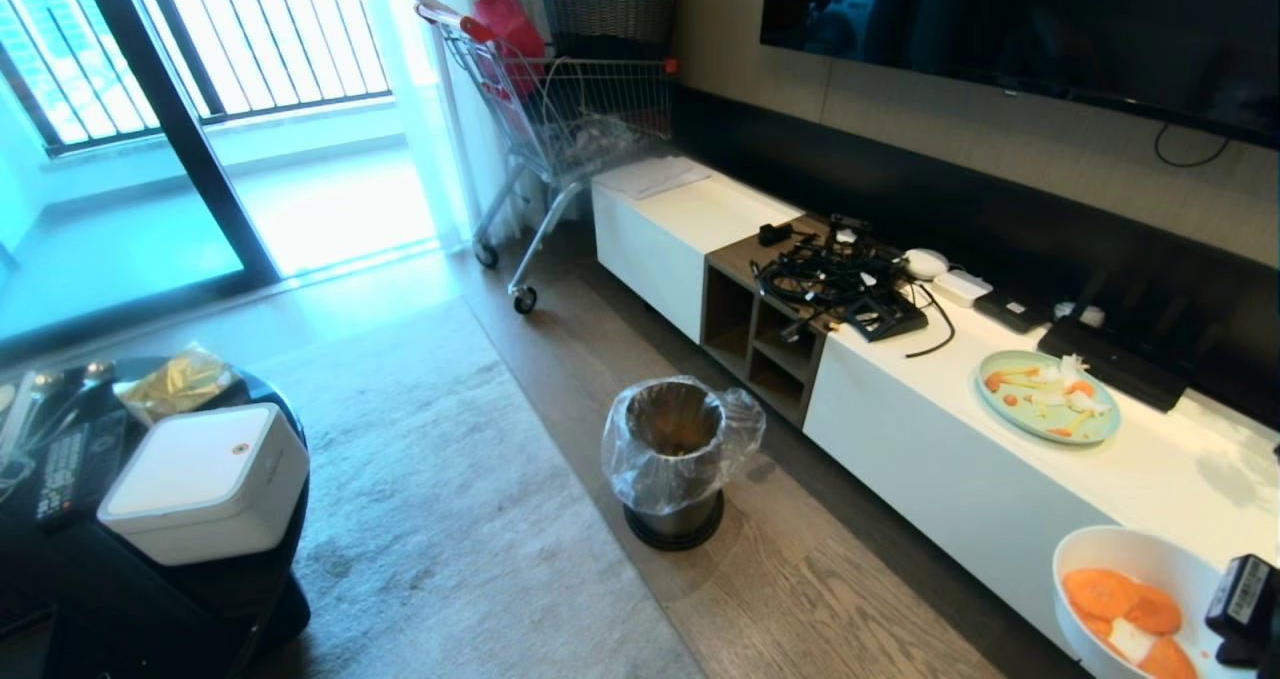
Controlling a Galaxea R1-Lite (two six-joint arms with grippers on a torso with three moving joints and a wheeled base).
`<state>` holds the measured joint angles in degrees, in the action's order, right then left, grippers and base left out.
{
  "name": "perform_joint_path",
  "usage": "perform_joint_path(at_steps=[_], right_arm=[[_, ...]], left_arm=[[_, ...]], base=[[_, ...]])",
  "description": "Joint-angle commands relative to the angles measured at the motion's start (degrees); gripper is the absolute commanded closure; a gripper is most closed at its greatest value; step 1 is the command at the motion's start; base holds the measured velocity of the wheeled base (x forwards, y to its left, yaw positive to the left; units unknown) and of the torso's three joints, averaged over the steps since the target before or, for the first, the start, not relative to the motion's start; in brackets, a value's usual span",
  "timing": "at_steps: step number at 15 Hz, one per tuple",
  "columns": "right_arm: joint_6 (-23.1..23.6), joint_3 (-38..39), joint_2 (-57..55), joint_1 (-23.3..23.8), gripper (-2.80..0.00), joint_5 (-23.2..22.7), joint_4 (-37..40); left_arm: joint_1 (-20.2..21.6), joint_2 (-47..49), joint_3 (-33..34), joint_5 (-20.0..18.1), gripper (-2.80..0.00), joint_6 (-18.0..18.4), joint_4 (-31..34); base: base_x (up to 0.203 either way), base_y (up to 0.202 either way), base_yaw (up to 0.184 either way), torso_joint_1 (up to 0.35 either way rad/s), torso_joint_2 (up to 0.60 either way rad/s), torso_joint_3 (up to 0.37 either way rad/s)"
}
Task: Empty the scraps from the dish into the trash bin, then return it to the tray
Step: Move the bowl over the trash can
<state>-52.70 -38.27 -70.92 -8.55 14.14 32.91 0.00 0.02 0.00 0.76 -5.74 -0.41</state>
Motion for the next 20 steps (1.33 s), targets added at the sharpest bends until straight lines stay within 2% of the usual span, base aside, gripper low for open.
perform_joint_path(at_steps=[1,8,20], right_arm=[[-0.3,-0.7,-0.6,-0.1,0.0,0.1,0.2],[-0.3,-0.5,-0.3,-2.4,0.0,0.2,0.5],[-0.2,-0.5,-0.6,-2.5,0.0,0.3,0.2]], left_arm=[[0.0,0.0,0.0,0.0,0.0,-0.1,0.0],[0.0,0.0,0.0,0.0,0.0,0.0,0.0],[0.0,0.0,0.0,0.0,0.0,0.0,0.0]], base=[[0.0,0.0,0.0,0.0,0.0,0.0],[0.014,0.0,0.0,-0.002,0.0,0.0],[0.183,0.0,0.001,0.002,0.0,0.003]])
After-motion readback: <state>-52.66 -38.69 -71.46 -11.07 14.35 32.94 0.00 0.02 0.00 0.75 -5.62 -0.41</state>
